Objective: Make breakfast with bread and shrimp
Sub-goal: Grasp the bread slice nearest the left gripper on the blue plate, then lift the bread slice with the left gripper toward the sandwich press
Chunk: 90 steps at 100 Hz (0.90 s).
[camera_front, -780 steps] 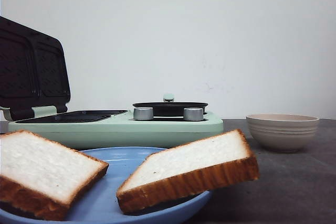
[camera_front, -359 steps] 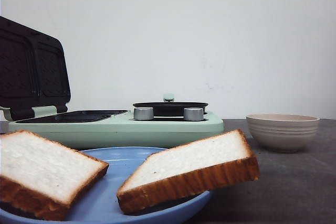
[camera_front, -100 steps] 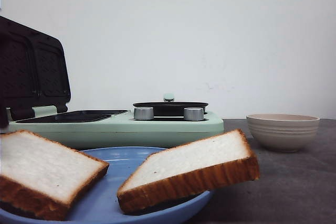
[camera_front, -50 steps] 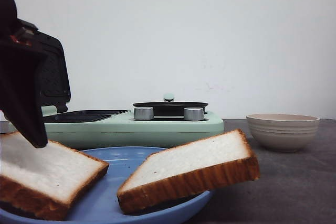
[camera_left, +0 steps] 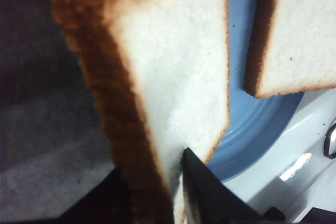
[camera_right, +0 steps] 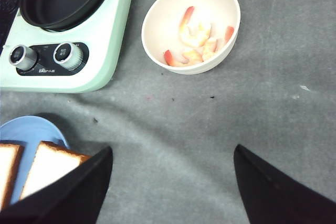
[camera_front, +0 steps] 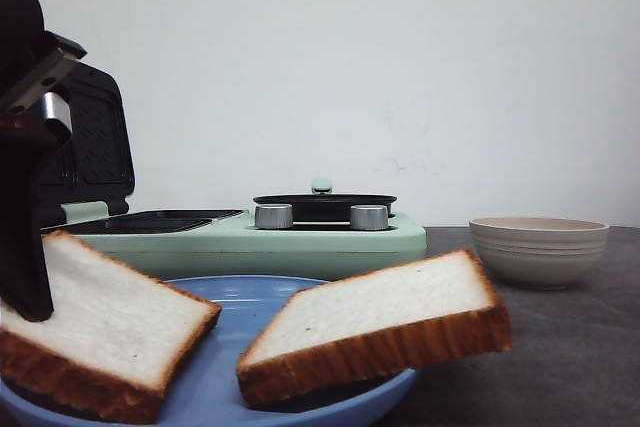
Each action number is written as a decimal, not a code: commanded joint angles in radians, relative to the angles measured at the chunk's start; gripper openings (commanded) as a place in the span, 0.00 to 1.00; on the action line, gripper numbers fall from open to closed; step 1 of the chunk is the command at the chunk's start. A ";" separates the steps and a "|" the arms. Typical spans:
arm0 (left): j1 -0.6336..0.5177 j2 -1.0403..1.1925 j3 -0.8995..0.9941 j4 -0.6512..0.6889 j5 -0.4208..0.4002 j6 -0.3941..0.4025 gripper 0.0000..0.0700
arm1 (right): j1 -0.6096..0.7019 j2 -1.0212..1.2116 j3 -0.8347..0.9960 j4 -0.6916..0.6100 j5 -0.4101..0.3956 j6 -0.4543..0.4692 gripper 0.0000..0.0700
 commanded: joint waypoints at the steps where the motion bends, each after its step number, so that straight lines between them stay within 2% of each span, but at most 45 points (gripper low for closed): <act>1: -0.005 0.011 0.017 0.010 0.004 0.002 0.00 | -0.001 0.004 0.013 0.006 -0.002 -0.008 0.65; 26: -0.005 -0.024 0.021 0.016 -0.006 0.002 0.00 | -0.001 0.004 0.013 0.007 -0.002 -0.008 0.65; 56: -0.005 -0.140 0.025 0.037 -0.106 -0.002 0.00 | -0.001 0.004 0.013 0.010 -0.002 -0.008 0.65; 90: -0.005 -0.278 0.026 0.185 -0.183 -0.021 0.00 | -0.001 0.004 0.013 0.010 -0.002 -0.009 0.65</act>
